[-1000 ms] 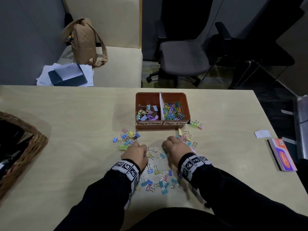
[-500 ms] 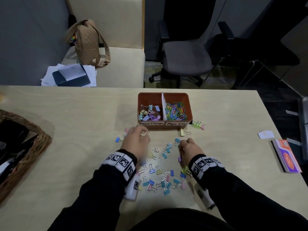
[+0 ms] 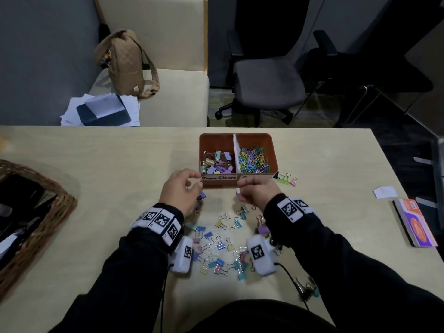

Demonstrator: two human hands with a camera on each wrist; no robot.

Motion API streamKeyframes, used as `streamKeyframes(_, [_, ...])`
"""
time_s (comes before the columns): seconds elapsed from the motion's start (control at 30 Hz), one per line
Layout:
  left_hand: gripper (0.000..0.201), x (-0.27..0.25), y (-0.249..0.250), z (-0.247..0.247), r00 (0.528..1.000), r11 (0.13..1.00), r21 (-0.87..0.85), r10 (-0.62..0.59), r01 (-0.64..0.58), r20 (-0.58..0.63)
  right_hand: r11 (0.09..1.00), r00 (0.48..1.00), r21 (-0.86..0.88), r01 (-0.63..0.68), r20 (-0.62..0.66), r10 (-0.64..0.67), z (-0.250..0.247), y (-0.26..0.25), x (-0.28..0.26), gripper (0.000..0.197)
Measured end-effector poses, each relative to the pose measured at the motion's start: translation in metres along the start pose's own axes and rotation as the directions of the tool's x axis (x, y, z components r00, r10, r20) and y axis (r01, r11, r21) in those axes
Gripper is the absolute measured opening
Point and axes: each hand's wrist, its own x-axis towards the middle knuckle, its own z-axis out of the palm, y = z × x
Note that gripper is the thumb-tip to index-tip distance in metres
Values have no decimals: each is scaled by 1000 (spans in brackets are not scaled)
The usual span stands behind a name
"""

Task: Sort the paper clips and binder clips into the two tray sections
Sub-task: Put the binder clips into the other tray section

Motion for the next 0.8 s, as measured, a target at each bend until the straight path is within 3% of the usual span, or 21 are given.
streamKeyframes(0.17, [18, -18, -44, -5, 993, 980, 171, -109, 99, 49, 990, 990, 25, 139, -36, -138, 30, -37, 7, 19])
streamKeyframes(0.27, [27, -22, -58, -4, 981, 959, 229, -184, 165, 65, 959, 969, -159, 234, -44, -243, 35, -37, 3, 31])
streamKeyframes(0.37, [42, -21, -64, -3, 972, 944, 271, -220, 190, 84, 891, 933, -307, 335, -23, -359, 35, -22, -1, 25])
streamKeyframes(0.43, [46, -20, -66, -3, 967, 930, 314, -233, 191, 104, 872, 941, -363, 327, 44, -334, 35, -10, -4, 20])
streamKeyframes(0.57, [34, -20, -62, 2, 952, 914, 367, -250, 173, 175, 803, 953, -515, 302, 128, -276, 23, 17, -6, 19])
streamKeyframes(0.7, [33, -21, -56, 15, 942, 892, 409, -284, 192, 177, 632, 963, -750, 195, 24, -269, 0, 39, 2, 9])
streamKeyframes(0.8, [25, -21, -51, 22, 949, 888, 416, -279, 196, 150, 511, 951, -847, 145, -22, -307, -19, 49, 12, 12])
